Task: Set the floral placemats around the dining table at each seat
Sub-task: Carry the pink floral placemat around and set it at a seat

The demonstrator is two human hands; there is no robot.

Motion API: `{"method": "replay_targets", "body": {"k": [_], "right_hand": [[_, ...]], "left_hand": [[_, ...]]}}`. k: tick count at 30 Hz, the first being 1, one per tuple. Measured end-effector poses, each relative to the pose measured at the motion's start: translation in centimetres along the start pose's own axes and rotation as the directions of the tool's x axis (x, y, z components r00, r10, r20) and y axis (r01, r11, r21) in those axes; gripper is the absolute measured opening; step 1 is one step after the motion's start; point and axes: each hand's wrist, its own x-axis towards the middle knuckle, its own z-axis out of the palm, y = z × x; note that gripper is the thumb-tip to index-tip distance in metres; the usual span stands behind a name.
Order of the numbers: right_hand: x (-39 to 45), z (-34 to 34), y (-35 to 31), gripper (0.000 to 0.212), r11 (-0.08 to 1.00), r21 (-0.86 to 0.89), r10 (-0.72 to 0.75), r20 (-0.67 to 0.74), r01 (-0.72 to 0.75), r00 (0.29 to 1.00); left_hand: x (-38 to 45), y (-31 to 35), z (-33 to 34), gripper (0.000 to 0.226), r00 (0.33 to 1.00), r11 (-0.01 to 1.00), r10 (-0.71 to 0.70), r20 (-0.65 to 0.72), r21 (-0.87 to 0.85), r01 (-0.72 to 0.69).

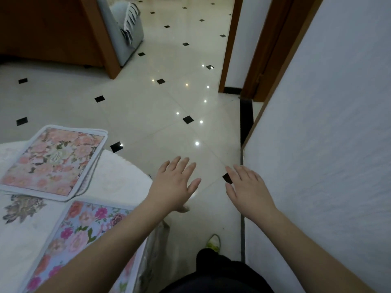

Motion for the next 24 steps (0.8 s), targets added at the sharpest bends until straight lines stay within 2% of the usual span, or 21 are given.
{"method": "replay_targets", "body": {"k": [2, 5, 12, 16, 24], "right_hand": [[2.3, -0.1, 1.4, 0.064, 1.000, 0.009, -0.004, -0.002, 0.004, 1.000], [5.9, -0.6, 3.1, 0.064, 0.999, 0.041, 0.007, 0.014, -0.007, 1.000], [13.1, -2.3, 4.2, 0.074, 0.994, 0.069, -0.085, 0.004, 0.084, 0.996], [16.0, -3.1, 4.1, 0.077, 0.989, 0.064, -0.133, 0.042, 0.130, 0.990], [23.1, -4.2, 2.8, 0.067, 0.976, 0.064, -0.212, 0.028, 0.210, 0.977]], "left_hand": [[2.2, 0.1, -0.6, 0.083, 0.999, 0.999, -0.027, 0.032, -0.017, 0.028], [5.5, 0.0, -1.6, 0.087, 0.996, 0.995, -0.089, 0.009, -0.046, 0.089], [10.4, -0.9, -3.1, 0.090, 0.982, 0.981, -0.186, 0.027, -0.046, 0.187], [11.8, -1.9, -3.0, 0.091, 0.979, 0.981, -0.188, 0.078, -0.043, 0.192], [17.5, -5.7, -4.1, 0.087, 0.967, 0.964, -0.255, -0.005, -0.078, 0.254]]}}
